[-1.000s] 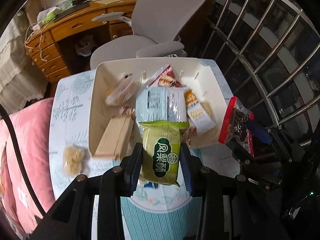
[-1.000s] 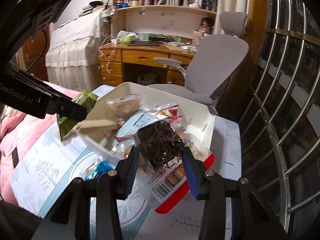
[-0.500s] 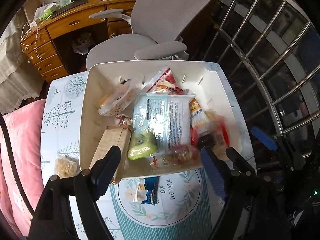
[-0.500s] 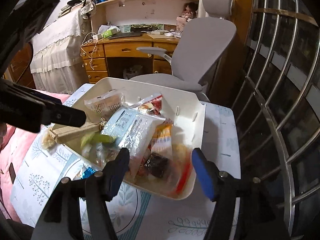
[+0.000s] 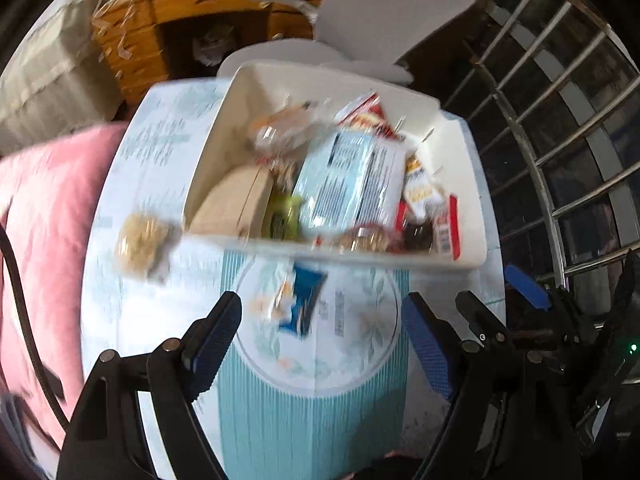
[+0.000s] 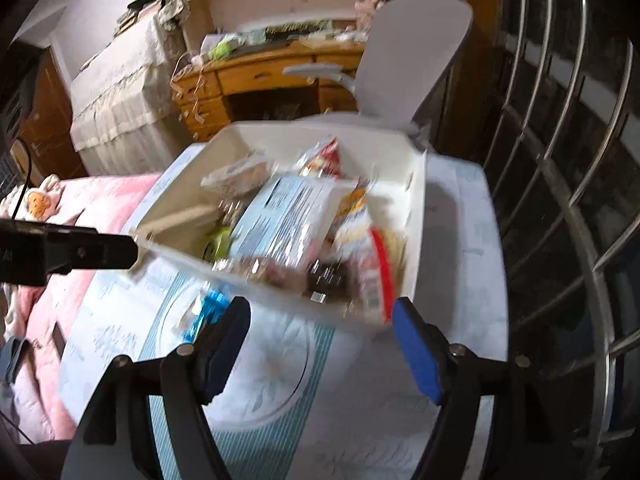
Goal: Organize snacks
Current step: 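Move the left tool to the clear beige-snack bag while the right tool reaches the blue wrapper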
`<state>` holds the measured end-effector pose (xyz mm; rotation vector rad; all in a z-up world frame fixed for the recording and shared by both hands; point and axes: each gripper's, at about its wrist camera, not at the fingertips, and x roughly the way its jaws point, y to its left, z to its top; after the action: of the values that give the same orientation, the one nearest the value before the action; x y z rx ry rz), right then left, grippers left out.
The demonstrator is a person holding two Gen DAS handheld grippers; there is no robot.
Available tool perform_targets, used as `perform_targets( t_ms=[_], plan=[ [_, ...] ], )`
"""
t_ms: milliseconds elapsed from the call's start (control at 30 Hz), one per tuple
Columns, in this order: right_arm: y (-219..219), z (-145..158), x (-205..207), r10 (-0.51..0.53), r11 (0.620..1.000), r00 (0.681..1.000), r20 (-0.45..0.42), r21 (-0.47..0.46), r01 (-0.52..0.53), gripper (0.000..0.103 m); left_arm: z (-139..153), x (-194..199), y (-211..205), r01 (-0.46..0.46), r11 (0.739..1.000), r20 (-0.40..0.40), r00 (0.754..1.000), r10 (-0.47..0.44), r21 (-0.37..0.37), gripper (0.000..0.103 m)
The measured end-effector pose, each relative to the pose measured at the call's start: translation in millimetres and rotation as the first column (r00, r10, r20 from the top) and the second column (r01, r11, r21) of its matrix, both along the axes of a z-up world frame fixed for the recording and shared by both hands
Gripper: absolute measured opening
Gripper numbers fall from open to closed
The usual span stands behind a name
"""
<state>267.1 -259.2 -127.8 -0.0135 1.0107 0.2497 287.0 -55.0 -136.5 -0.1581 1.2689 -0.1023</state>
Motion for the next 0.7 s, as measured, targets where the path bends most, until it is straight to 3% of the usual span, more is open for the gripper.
perform_targets(
  t_ms=[133,367,567,700],
  plan=[
    [9.2,-13.8,-15.0,0.082,0.997,0.994,-0.075,0.021,-0.081,0.074,-16.5,-33.3,11.4,-0.088,0.995,-0.063,0.994,0.085,-0.041,0.081],
    [29.8,-36.4,-31.7,0.189,0.98,0.955,-0.228,0.112,-0.167,0.074,-30.0,-91.2,31.1,-0.194,0.981,-0.119,0.974,0.192,-0.008,0.081],
    [53.2,-43.6,-39.4,0.256,0.963,0.92,-0.298,0.166,-0.214,0.074,-36.8,-114.5,61.3,-0.269,0.963,-0.136,0.954,0.267,-0.001,0.082],
    [69.9,-50.7,-40.2,0.245,0.965,0.909,-0.337,0.171,-0.197,0.074,-37.4,-113.7,82.5,-0.276,0.961,-0.119,0.954,0.275,0.006,0.082]
  ],
)
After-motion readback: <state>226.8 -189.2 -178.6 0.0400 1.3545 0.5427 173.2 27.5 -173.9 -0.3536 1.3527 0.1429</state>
